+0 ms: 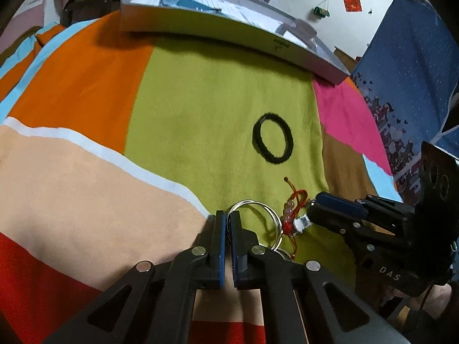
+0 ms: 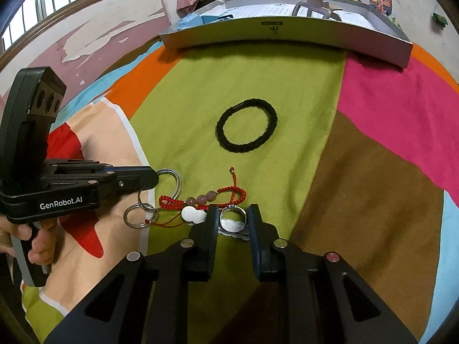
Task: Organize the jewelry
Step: 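Carry the silver ring with the left gripper toward the tray while the right gripper carries another ring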
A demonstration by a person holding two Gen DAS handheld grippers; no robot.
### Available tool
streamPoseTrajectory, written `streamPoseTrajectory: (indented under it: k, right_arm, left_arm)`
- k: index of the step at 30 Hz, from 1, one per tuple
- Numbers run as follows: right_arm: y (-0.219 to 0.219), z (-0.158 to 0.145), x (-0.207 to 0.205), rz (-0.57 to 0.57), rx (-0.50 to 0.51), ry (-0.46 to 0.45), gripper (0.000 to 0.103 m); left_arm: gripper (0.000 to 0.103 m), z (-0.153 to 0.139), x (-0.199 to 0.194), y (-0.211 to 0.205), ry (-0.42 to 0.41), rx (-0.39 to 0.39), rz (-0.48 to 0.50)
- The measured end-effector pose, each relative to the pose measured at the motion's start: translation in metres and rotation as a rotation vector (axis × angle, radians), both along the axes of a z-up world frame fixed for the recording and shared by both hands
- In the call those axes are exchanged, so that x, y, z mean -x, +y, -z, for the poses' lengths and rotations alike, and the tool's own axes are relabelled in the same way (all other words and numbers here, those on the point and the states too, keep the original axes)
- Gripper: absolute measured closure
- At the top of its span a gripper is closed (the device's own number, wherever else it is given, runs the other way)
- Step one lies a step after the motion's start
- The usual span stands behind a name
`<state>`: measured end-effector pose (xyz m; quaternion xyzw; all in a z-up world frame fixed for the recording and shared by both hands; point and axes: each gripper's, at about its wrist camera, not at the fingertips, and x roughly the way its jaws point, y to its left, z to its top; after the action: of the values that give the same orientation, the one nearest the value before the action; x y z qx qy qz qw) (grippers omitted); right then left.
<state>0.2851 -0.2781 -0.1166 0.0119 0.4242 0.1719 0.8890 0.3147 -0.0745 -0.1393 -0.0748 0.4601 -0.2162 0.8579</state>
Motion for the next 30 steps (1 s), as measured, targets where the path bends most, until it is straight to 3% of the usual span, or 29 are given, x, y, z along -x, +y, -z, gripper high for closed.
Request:
streamPoseTrajectory:
  k: [13, 21, 30]
  right_arm:
    - [-0.016, -0.02, 0.003, 0.036, -0.028, -0.079, 0.085]
    - [-0.015, -0.032, 0.006, 0.034, -0.028, -0.139, 0.085]
    - [-0.031, -0.07, -0.016, 0.092, -0.018, -0.293, 0.085]
  left_arm:
    - [0.1, -0.027, 0.004, 0.005, -0.092, 0.053, -0.006]
    - [0.1, -0.04, 0.002, 0.002, -0.139, 0.043, -0.021]
    - [0.1, -0.1, -0.037, -0.004, -0.279, 0.072, -0.081]
